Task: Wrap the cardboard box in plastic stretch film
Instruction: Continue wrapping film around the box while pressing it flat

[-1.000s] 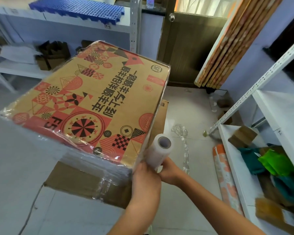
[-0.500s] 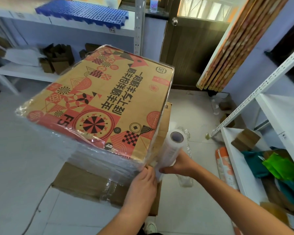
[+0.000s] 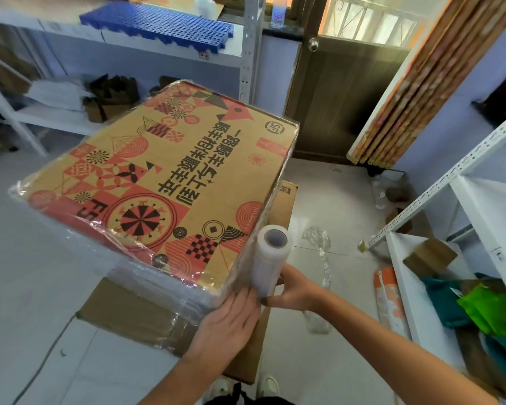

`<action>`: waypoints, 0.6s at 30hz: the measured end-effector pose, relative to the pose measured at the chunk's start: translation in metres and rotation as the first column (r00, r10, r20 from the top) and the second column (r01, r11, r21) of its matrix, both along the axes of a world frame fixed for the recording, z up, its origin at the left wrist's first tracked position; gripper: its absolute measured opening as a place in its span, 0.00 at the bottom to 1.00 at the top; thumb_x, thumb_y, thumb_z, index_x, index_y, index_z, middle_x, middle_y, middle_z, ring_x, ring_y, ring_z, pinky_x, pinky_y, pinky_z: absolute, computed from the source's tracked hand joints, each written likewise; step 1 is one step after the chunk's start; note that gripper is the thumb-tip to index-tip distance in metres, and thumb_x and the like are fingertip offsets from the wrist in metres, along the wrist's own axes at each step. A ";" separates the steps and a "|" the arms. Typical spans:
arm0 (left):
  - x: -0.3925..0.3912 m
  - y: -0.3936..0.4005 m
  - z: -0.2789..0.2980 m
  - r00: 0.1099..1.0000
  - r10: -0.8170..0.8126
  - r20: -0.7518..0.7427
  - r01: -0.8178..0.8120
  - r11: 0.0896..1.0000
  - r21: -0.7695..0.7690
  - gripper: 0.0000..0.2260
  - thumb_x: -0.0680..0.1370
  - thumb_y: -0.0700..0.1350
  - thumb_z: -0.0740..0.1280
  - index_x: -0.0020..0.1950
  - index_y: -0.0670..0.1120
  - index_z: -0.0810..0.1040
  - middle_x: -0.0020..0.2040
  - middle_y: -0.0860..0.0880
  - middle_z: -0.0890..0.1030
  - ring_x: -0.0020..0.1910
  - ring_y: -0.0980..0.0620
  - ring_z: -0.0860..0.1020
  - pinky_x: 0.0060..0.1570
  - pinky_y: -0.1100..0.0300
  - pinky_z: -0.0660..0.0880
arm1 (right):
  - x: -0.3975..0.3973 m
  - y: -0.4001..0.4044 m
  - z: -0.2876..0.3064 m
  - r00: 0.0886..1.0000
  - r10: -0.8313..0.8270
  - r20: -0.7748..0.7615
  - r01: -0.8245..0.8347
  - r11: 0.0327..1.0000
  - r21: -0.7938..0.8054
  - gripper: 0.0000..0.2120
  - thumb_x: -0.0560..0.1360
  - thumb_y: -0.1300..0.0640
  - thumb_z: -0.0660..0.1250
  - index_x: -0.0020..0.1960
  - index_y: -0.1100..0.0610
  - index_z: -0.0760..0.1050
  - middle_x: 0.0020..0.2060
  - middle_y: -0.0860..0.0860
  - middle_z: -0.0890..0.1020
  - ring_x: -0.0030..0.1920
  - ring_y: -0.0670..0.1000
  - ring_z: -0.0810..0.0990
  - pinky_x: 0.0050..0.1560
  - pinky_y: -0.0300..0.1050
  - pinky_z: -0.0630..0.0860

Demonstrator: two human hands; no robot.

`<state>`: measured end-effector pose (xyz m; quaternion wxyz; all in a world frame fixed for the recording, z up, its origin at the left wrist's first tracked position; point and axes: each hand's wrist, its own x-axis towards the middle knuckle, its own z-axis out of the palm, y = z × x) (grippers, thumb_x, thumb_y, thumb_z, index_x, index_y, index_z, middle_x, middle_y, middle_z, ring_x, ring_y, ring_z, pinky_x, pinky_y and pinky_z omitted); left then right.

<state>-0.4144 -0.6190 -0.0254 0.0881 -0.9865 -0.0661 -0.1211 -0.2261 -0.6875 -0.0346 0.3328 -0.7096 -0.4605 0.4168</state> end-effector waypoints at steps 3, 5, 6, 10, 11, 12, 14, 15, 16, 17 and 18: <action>-0.004 0.006 -0.007 0.997 -0.013 -0.075 0.028 0.980 0.196 0.19 0.68 0.38 0.69 0.59 0.40 0.80 0.60 0.46 0.79 0.61 0.49 0.77 0.72 0.51 0.47 | 0.005 0.001 0.003 0.999 0.017 0.027 -0.017 1.000 0.009 0.28 0.66 0.60 0.77 0.57 0.39 0.70 0.50 0.37 0.77 0.53 0.35 0.76 0.49 0.30 0.75; -0.005 0.006 -0.004 0.972 0.113 -0.208 -0.032 0.934 0.356 0.28 0.70 0.44 0.61 0.68 0.35 0.67 0.68 0.44 0.72 0.68 0.48 0.69 0.73 0.46 0.41 | 0.008 0.001 0.003 1.000 0.025 0.016 -0.026 0.999 0.044 0.26 0.65 0.62 0.78 0.57 0.45 0.72 0.51 0.43 0.78 0.54 0.39 0.77 0.51 0.33 0.76; -0.006 0.007 -0.003 0.947 0.191 -0.257 -0.064 0.900 0.431 0.31 0.71 0.45 0.58 0.71 0.32 0.59 0.71 0.40 0.66 0.71 0.46 0.62 0.73 0.43 0.39 | 0.011 0.000 0.003 0.999 0.032 0.018 -0.033 0.998 0.056 0.26 0.65 0.62 0.78 0.58 0.49 0.73 0.52 0.47 0.79 0.54 0.42 0.77 0.53 0.38 0.77; -0.012 0.011 0.000 0.893 0.288 -0.347 -0.027 0.802 0.597 0.34 0.74 0.44 0.52 0.72 0.27 0.43 0.74 0.32 0.52 0.74 0.40 0.51 0.71 0.39 0.35 | 0.025 -0.002 0.003 0.998 0.041 0.055 -0.043 0.999 0.023 0.26 0.65 0.61 0.79 0.59 0.55 0.73 0.53 0.52 0.79 0.54 0.48 0.78 0.55 0.49 0.78; -0.013 0.012 0.001 0.895 0.267 -0.359 0.011 0.789 0.614 0.34 0.73 0.42 0.51 0.71 0.26 0.42 0.73 0.29 0.48 0.74 0.37 0.49 0.71 0.40 0.35 | 0.029 -0.003 0.003 0.997 0.040 0.068 -0.040 0.999 0.007 0.27 0.64 0.59 0.79 0.60 0.52 0.72 0.54 0.50 0.79 0.55 0.47 0.77 0.56 0.48 0.77; -0.015 0.014 0.001 0.893 0.241 -0.381 0.054 0.782 0.621 0.34 0.72 0.42 0.52 0.71 0.25 0.41 0.73 0.27 0.46 0.74 0.34 0.47 0.71 0.39 0.35 | 0.033 -0.003 0.002 0.996 0.030 0.083 -0.029 0.999 -0.014 0.29 0.64 0.57 0.79 0.61 0.51 0.71 0.55 0.49 0.78 0.56 0.48 0.77 0.57 0.49 0.77; -0.017 0.017 -0.002 0.878 0.186 -0.442 0.128 0.798 0.589 0.40 0.71 0.45 0.58 0.71 0.26 0.41 0.72 0.26 0.44 0.72 0.28 0.42 0.70 0.37 0.33 | 0.039 -0.003 0.000 0.993 -0.017 0.114 0.023 0.999 -0.046 0.32 0.64 0.52 0.80 0.64 0.52 0.71 0.57 0.49 0.78 0.57 0.50 0.76 0.58 0.54 0.76; -0.018 0.018 -0.004 0.873 0.154 -0.463 0.149 0.819 0.554 0.44 0.70 0.49 0.62 0.71 0.25 0.41 0.72 0.25 0.44 0.72 0.27 0.42 0.69 0.35 0.33 | 0.041 -0.002 -0.002 0.990 -0.053 0.132 0.060 0.997 -0.046 0.33 0.63 0.51 0.80 0.64 0.52 0.71 0.57 0.49 0.78 0.57 0.51 0.76 0.58 0.55 0.76; -0.019 0.019 -0.006 0.871 0.126 -0.474 0.154 0.847 0.508 0.48 0.70 0.52 0.66 0.71 0.25 0.40 0.72 0.25 0.45 0.71 0.26 0.41 0.68 0.33 0.33 | 0.041 -0.002 -0.005 0.984 -0.096 0.148 0.102 0.994 -0.034 0.33 0.62 0.50 0.80 0.64 0.53 0.72 0.57 0.50 0.79 0.57 0.52 0.77 0.57 0.56 0.77; -0.019 0.020 -0.008 0.875 0.104 -0.472 0.147 0.873 0.466 0.50 0.70 0.55 0.67 0.70 0.24 0.41 0.71 0.24 0.45 0.71 0.25 0.41 0.67 0.32 0.32 | 0.040 -0.002 -0.008 0.976 -0.147 0.158 0.152 0.988 -0.018 0.33 0.61 0.49 0.80 0.63 0.53 0.72 0.56 0.50 0.79 0.56 0.52 0.77 0.56 0.56 0.77; -0.018 0.022 -0.009 0.876 0.092 -0.473 0.143 0.888 0.438 0.50 0.70 0.57 0.66 0.70 0.24 0.41 0.71 0.23 0.46 0.70 0.24 0.42 0.66 0.31 0.33 | 0.038 -0.001 -0.011 0.966 -0.203 0.162 0.207 0.978 -0.004 0.33 0.61 0.49 0.80 0.62 0.53 0.72 0.55 0.49 0.79 0.56 0.52 0.77 0.55 0.56 0.78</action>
